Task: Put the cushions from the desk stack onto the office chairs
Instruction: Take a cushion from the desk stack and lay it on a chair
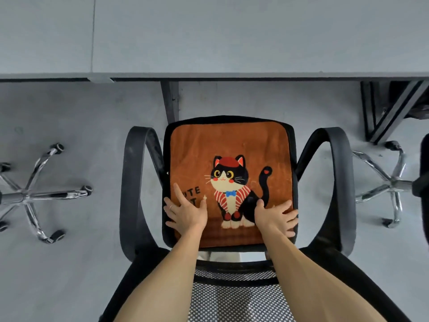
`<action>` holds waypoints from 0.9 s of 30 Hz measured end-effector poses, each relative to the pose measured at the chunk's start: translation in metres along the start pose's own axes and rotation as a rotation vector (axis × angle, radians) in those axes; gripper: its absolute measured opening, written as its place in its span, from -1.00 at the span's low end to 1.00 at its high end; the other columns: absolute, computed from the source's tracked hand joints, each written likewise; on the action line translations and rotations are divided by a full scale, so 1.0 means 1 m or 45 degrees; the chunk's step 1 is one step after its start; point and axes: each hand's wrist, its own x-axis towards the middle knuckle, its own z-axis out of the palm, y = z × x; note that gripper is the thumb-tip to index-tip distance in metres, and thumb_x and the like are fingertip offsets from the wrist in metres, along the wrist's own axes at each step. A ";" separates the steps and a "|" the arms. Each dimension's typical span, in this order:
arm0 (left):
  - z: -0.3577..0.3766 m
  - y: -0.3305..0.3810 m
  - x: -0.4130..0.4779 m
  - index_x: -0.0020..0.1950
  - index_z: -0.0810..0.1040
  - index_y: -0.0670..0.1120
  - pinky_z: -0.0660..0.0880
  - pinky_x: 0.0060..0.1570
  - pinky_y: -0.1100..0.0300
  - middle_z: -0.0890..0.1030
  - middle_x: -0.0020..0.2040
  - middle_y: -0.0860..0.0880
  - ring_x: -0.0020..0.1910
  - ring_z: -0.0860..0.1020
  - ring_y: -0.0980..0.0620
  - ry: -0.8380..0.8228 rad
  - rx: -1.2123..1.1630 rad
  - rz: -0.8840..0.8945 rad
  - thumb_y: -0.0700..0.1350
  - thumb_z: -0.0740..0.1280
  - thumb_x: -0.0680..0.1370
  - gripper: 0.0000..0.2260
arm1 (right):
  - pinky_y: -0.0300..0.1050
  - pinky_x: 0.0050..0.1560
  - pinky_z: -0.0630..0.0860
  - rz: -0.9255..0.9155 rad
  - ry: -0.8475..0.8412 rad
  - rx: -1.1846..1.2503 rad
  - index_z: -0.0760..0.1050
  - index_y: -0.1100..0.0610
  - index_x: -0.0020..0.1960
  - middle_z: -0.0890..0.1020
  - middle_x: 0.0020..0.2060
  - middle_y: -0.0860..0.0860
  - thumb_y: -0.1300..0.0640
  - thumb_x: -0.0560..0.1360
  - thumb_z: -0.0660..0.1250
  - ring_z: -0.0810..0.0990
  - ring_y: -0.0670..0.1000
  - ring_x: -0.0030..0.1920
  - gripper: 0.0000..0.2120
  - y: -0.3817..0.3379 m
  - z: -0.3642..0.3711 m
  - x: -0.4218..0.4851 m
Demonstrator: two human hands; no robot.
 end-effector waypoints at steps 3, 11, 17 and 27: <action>-0.017 -0.006 0.018 0.61 -0.14 0.08 0.18 0.49 -0.23 0.08 0.60 -0.20 0.57 0.08 -0.21 0.154 -0.013 0.060 0.09 0.33 0.59 -0.22 | 0.31 0.47 0.22 -0.147 0.038 0.150 0.00 0.00 0.63 0.12 0.59 0.12 -0.20 0.55 0.26 0.13 0.26 0.55 -0.22 0.004 -0.022 0.020; -0.030 -0.006 0.049 0.27 0.37 -0.10 0.46 0.05 -0.13 0.36 0.40 -0.16 0.33 0.39 -0.20 0.187 -0.087 -0.009 -0.10 0.16 0.67 -0.81 | 0.30 0.30 0.42 -0.127 0.053 0.303 0.33 0.10 0.34 0.38 0.35 0.26 -0.02 0.59 0.20 0.41 0.36 0.30 -0.63 0.005 -0.035 0.061; -0.037 -0.004 0.054 0.11 0.39 0.01 0.44 -0.14 -0.03 0.50 0.24 -0.10 -0.02 0.52 -0.14 0.238 -0.146 -0.031 -0.04 0.16 0.69 -0.94 | 0.26 0.32 0.40 -0.108 0.079 0.345 0.35 0.13 0.31 0.40 0.33 0.25 0.04 0.64 0.15 0.42 0.35 0.30 -0.71 0.007 -0.032 0.061; -0.041 -0.002 0.055 0.25 0.48 0.03 0.45 -0.07 -0.04 0.55 0.23 -0.10 0.04 0.55 -0.16 0.259 -0.264 -0.037 0.03 0.20 0.68 -0.81 | 0.24 0.29 0.42 -0.087 0.097 0.429 0.38 0.11 0.30 0.38 0.33 0.22 0.03 0.61 0.17 0.43 0.34 0.29 -0.70 0.008 -0.030 0.058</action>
